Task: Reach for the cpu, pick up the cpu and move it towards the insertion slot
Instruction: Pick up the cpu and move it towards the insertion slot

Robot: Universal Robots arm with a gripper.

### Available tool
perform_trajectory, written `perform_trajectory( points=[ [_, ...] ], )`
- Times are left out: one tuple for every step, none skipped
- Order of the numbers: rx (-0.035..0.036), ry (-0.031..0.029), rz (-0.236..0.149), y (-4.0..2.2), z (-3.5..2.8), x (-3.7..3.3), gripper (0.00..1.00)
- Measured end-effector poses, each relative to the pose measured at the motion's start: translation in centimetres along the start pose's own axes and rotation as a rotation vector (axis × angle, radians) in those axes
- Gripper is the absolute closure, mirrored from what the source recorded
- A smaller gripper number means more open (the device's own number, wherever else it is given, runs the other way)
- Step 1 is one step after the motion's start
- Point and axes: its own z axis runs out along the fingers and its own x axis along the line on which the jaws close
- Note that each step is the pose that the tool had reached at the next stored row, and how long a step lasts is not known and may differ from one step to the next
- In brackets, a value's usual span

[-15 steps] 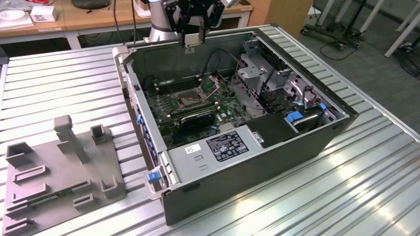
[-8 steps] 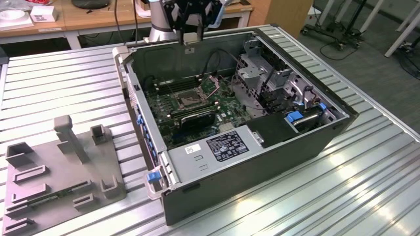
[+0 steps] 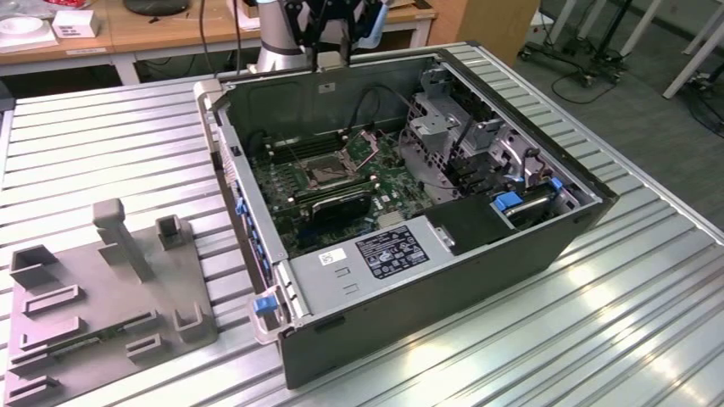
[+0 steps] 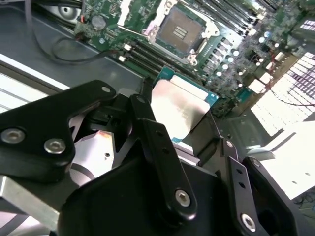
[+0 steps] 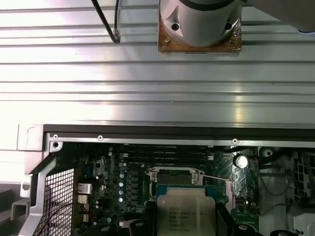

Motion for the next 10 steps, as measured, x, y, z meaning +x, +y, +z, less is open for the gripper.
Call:
perform_trajectory(
  points=[
    [0.0000,-0.0001,0.001,0.06,0.02,-0.10,0.45],
    [0.0001,-0.0002,0.003,0.09,0.05,-0.11,0.45],
    [-0.0001,-0.0008,0.010,0.11,0.08,-0.12,0.45],
    [-0.0002,-0.0012,0.016,0.12,0.12,-0.12,0.45],
    [-0.0001,-0.0016,0.023,0.14,0.14,-0.10,0.45],
    [0.0002,-0.0016,0.027,0.14,0.15,-0.02,0.45],
    [0.0004,-0.0017,0.029,0.15,0.16,0.10,0.45],
    [0.0004,-0.0019,0.030,0.15,0.18,0.25,0.45],
    [0.0003,-0.0019,0.030,0.15,0.20,0.37,0.45],
    [0.0004,-0.0019,0.031,0.15,0.21,0.44,0.45]
  ],
)
